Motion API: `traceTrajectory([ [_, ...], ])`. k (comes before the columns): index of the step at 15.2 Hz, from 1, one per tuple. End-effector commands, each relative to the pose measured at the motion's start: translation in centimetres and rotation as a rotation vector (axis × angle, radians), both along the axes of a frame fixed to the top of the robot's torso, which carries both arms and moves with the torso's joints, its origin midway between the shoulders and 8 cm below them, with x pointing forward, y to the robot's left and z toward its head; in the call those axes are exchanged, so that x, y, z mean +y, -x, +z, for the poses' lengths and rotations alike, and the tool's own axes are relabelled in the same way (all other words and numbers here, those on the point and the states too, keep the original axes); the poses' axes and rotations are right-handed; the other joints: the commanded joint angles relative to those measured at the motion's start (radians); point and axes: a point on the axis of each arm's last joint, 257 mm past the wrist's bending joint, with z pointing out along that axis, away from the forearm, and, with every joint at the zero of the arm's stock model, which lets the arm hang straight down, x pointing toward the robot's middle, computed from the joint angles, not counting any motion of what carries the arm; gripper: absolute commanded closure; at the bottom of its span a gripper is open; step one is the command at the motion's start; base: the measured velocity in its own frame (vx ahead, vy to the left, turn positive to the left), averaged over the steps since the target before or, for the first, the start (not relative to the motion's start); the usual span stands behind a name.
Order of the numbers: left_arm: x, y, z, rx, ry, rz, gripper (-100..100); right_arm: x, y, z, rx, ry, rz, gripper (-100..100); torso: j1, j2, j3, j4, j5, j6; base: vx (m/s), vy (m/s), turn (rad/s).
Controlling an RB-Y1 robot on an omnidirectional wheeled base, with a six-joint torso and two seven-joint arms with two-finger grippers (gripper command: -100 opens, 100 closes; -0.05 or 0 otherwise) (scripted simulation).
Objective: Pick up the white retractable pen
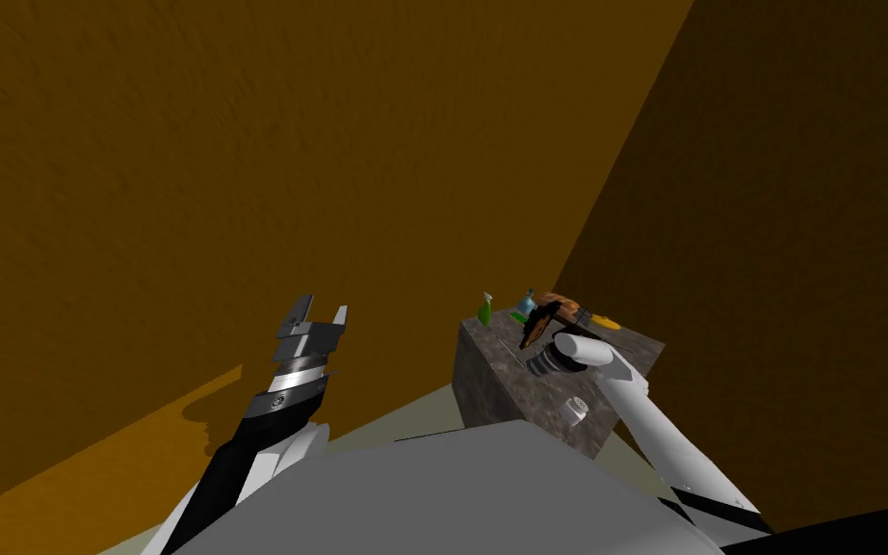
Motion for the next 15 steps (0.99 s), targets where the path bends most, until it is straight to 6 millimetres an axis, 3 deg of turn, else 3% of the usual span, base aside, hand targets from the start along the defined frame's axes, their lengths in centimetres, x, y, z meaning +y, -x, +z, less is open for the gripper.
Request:
traceTrajectory([
  [1,0.0,0.0,0.0,0.000,0.000,0.000,0,-1.5,0.9,0.5,0.021,0.027,-0.036,-100,0.000,0.000,0.000,0.000,0.000,0.000,0.155,0.071,-0.316],
  [8,0.0,0.0,0.0,0.000,0.000,0.000,0,-4.8,4.1,2.1,0.097,0.065,-0.111,-100,0.005,-0.007,-0.004,-0.002,0.001,-0.001,0.138,0.095,-0.107],
  [15,0.0,0.0,0.0,0.000,0.000,0.000,0,-4.2,6.6,2.1,0.171,-0.028,-0.103,-100,-0.003,-0.004,-0.002,-0.001,-0.001,-0.002,0.067,-0.002,0.118],
])
